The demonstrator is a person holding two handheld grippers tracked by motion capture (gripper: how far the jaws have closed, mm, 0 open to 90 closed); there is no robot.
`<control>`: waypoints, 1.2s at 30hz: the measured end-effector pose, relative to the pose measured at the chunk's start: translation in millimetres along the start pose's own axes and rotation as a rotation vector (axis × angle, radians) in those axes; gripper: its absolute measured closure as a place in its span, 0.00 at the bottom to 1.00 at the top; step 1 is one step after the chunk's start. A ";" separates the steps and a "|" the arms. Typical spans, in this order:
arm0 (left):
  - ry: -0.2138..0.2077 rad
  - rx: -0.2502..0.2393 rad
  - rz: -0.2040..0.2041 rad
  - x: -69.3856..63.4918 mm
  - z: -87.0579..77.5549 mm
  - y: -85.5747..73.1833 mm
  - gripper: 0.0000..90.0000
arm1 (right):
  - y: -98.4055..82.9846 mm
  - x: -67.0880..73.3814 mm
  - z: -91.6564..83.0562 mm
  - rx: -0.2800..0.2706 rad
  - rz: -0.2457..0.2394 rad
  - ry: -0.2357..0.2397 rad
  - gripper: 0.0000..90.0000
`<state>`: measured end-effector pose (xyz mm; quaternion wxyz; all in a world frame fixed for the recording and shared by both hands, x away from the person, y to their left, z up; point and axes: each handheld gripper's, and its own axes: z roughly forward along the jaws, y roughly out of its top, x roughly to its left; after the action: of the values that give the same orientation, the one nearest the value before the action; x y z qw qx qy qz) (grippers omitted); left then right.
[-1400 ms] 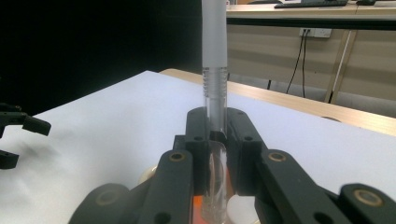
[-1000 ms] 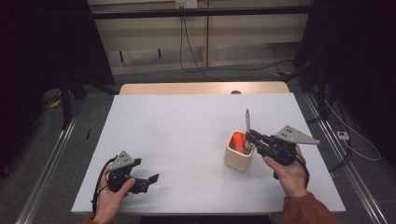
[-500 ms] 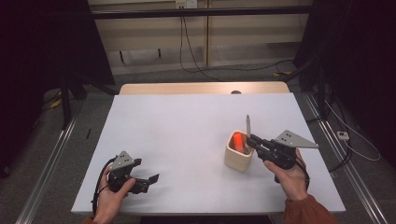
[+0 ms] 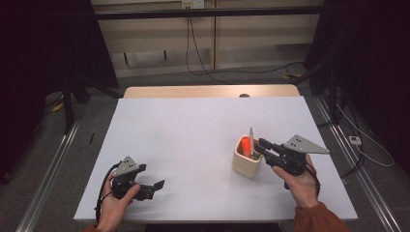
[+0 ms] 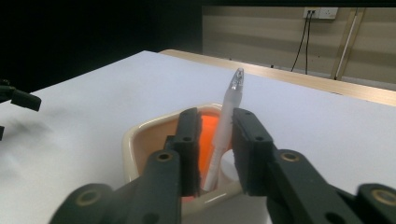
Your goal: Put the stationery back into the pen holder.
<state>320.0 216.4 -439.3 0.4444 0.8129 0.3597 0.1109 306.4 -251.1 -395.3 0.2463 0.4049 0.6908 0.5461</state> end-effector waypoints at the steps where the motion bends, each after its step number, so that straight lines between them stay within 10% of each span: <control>1: 0.000 0.000 0.000 0.0 0.0 0.0 0.07 | 1.0 0.4 0.0 0.000 -0.003 0.001 0.75; 17: 0.013 -0.019 -0.014 4.4 -5.0 0.8 0.07 | 6.8 -0.9 3.1 0.045 -0.006 -0.080 0.12; 36: 0.016 -0.024 -0.011 2.8 -5.0 0.3 0.07 | -5.8 -2.6 -19.9 0.084 -0.057 -0.053 0.04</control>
<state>319.7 221.4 -436.5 0.4520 0.8045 0.3664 0.1191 290.6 -264.8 -395.5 0.2626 0.4095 0.7176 0.4983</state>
